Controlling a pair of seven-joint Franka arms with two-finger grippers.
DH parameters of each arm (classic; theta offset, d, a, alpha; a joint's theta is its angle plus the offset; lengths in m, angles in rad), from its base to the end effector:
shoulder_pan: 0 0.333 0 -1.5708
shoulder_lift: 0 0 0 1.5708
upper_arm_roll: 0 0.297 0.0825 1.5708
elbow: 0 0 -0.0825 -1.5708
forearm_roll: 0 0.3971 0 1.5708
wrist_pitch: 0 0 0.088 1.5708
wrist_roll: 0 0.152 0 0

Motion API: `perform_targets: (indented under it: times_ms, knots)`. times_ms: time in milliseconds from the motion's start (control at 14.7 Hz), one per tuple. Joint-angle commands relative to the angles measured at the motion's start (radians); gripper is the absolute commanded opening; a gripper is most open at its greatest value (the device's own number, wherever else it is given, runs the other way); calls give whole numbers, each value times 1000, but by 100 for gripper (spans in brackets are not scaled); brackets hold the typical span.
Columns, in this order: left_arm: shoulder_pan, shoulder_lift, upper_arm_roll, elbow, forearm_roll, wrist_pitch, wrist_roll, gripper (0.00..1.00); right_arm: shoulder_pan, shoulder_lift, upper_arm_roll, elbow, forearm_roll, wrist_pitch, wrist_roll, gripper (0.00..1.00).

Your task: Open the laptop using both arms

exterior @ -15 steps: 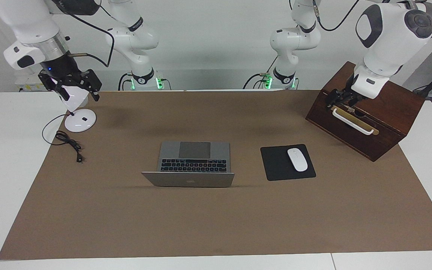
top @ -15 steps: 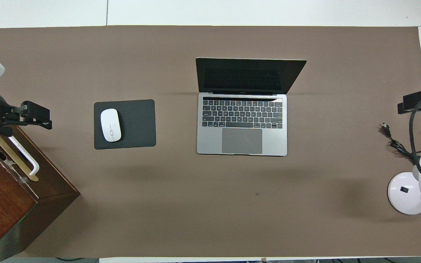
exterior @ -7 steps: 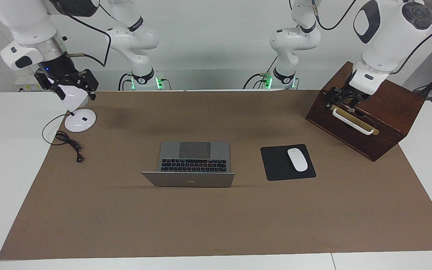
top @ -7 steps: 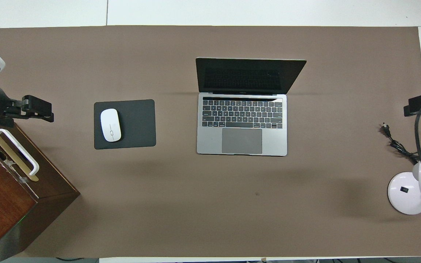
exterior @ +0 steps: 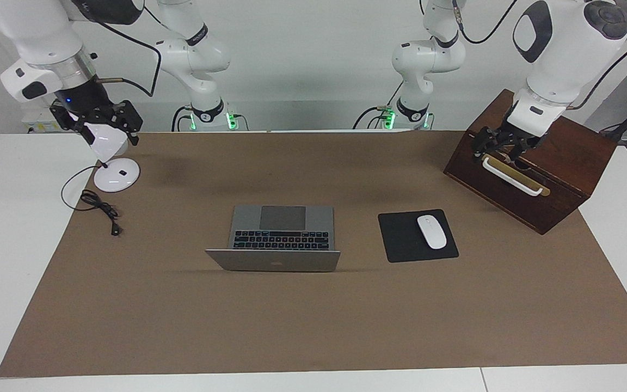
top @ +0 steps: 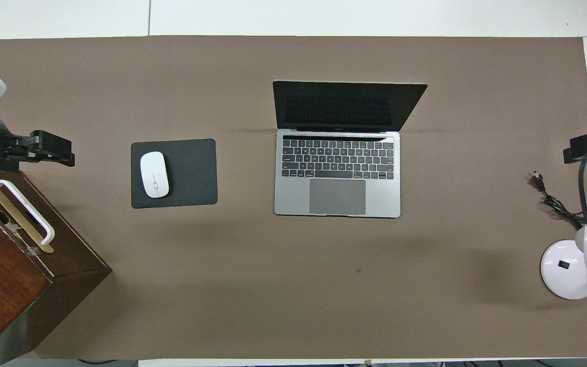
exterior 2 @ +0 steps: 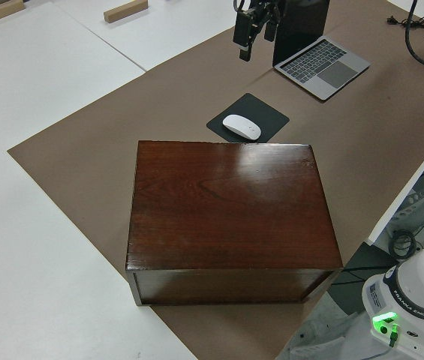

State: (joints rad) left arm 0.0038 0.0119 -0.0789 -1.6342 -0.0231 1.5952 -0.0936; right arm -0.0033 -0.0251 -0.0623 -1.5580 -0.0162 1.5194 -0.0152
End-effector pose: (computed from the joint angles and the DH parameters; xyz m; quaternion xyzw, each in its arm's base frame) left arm 0.5665 -0.0459 0.5252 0.9996 0.0098 -0.0263 0.0098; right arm 0.5533 -0.0393 0.5763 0.9996 -0.0255 -0.0071 0.0070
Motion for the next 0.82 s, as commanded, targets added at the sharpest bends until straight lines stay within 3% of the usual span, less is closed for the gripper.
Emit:
perform_targets:
  times_ms: [0,748]
  knots:
    - [-13,11,10,16,22,14,38,100,-20,-4,15,7,-18,-24,-23,100]
    - [-14,11,14,14,22,23,41,100,-20,-4,15,6,-13,-33,-20,100]
